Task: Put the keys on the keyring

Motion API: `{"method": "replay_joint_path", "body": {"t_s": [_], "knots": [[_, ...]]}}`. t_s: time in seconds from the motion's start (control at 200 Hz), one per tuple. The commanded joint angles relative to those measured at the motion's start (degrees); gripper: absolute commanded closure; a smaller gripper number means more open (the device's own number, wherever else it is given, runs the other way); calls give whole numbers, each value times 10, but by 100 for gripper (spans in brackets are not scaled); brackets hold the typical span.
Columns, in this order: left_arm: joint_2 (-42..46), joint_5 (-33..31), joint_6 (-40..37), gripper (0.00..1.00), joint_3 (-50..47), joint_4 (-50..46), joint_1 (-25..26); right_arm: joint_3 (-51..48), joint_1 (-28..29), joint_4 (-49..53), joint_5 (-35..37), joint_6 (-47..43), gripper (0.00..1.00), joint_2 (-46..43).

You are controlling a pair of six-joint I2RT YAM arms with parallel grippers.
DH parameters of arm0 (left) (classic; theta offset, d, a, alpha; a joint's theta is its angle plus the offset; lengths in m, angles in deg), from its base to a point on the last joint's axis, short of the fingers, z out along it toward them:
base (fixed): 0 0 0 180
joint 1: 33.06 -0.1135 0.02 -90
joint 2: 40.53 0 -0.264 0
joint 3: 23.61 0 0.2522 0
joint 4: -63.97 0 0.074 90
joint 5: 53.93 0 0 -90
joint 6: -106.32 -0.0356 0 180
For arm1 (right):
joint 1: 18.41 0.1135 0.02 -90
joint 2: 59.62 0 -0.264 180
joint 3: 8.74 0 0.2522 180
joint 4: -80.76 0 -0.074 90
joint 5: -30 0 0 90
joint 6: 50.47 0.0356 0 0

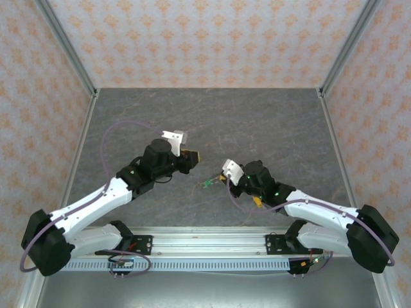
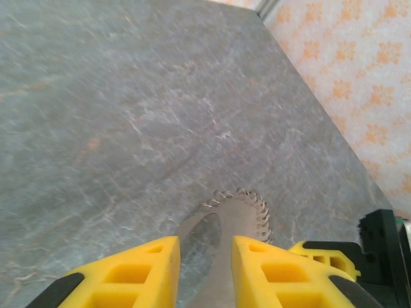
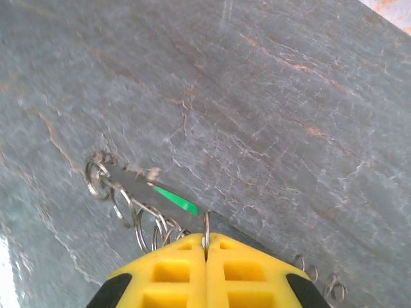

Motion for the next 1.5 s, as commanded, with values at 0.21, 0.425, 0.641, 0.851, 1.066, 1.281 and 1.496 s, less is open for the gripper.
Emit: {"method": "replay_joint_path", "body": {"t_s": [0.21,0.425,0.641,0.851,1.066,1.281,1.496], "knots": [[38,-68,-11,77,-45,-24,5,0,41,-14,8,-57,100,63],[3,-29,8,85,-65,8,5,-64,26,-168,-41,66,100,87],[-52,13,23,90,-69,27,5,-82,-8,-201,-58,139,100,103],[-91,35,24,90,-76,53,5,-110,-28,-259,-67,222,100,126],[-180,94,45,93,-74,111,11,-116,-28,-311,-72,251,100,177],[-263,118,70,95,-60,144,30,-117,-29,-378,-68,258,100,167],[-299,134,96,96,-53,181,41,-99,-30,-359,-91,228,100,116]]}}
